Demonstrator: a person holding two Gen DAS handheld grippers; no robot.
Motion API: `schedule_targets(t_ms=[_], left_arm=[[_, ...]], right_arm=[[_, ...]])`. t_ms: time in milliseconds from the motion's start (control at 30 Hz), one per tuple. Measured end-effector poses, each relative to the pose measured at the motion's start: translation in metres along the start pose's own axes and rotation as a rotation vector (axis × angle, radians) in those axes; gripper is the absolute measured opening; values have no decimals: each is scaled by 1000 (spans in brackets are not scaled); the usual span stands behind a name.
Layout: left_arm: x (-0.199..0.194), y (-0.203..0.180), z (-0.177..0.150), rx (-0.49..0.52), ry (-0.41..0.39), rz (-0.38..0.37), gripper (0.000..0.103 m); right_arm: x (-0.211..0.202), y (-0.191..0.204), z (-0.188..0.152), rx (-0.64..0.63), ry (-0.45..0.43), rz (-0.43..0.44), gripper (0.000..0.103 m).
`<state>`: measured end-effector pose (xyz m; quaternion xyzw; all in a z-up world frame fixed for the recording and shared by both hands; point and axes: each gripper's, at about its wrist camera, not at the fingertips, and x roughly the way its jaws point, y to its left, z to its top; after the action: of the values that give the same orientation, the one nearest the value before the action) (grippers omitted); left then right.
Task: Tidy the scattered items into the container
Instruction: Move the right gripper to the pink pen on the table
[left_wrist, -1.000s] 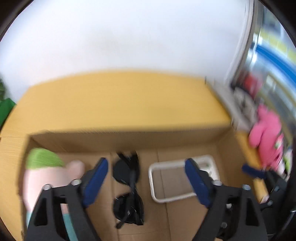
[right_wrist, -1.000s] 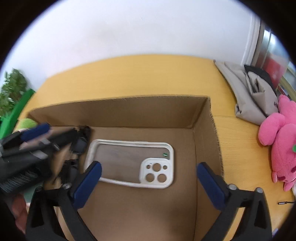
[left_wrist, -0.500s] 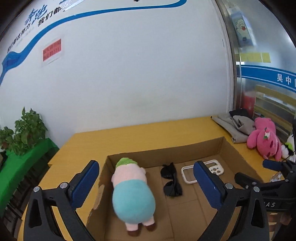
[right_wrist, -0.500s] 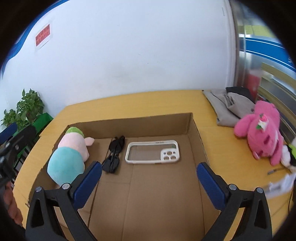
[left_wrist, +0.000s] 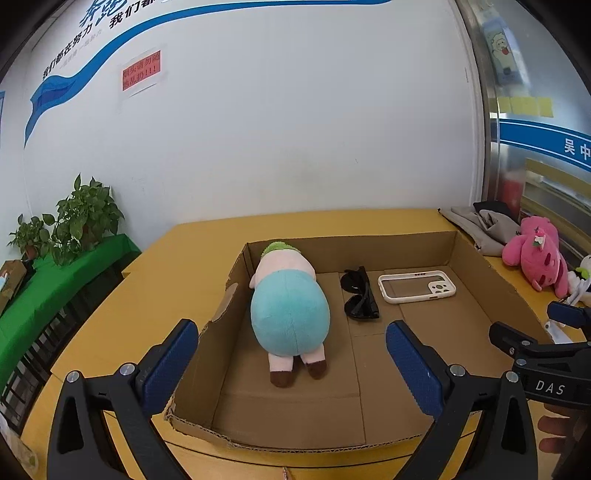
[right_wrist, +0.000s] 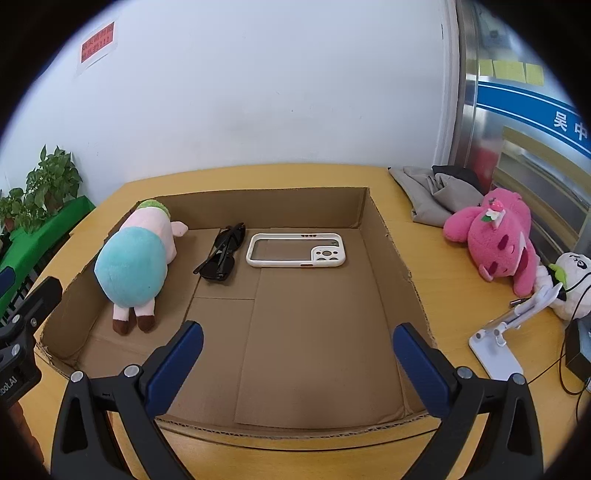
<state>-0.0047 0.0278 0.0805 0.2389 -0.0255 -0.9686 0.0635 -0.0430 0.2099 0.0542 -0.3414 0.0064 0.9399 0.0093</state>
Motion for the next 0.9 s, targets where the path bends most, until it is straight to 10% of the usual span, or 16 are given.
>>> schedule_targets(t_ms=[900], left_arm=[[-6, 16, -22, -47, 76, -18, 103]], right_arm=[[-14, 7, -19, -27, 18, 31, 102]])
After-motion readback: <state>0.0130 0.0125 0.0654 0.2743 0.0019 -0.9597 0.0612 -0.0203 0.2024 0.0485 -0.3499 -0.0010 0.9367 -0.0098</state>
